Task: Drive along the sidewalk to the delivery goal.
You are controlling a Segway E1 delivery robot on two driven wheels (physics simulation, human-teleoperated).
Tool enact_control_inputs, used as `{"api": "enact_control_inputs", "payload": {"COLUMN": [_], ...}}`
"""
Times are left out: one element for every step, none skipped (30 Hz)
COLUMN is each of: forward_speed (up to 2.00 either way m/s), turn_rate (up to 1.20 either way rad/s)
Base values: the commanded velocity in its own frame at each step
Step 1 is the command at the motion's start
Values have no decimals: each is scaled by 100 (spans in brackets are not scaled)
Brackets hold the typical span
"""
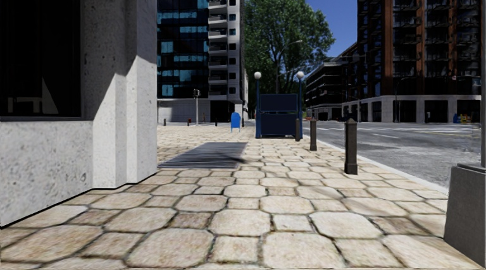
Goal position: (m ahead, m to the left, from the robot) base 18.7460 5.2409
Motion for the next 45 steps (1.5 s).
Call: {"api": "enact_control_inputs", "payload": {"forward_speed": [200, 200, 200, 200, 200, 200, 200, 200, 200, 200, 200, 200, 200, 200, 200, 200, 200, 200, 200, 200, 200, 200, 200, 200, 200, 200, 200, 200, 200, 200, 200, 200, 200, 200, 200, 200, 200, 200, 200, 200, 200, 200, 200, 200, 200], "turn_rate": [32, 32, 32, 32, 32, 32, 25, 0, 0, 0, 0, 0, 0, 0, 0, 0, 0, 0, 1, 1, 6, 12, 16, 17, 17, 18, 18, 18, 18, 18, 18, 18, 18, 18, 18, 18, 21, 26, 26, 27, 29, 29, 30, 30, 30]}}
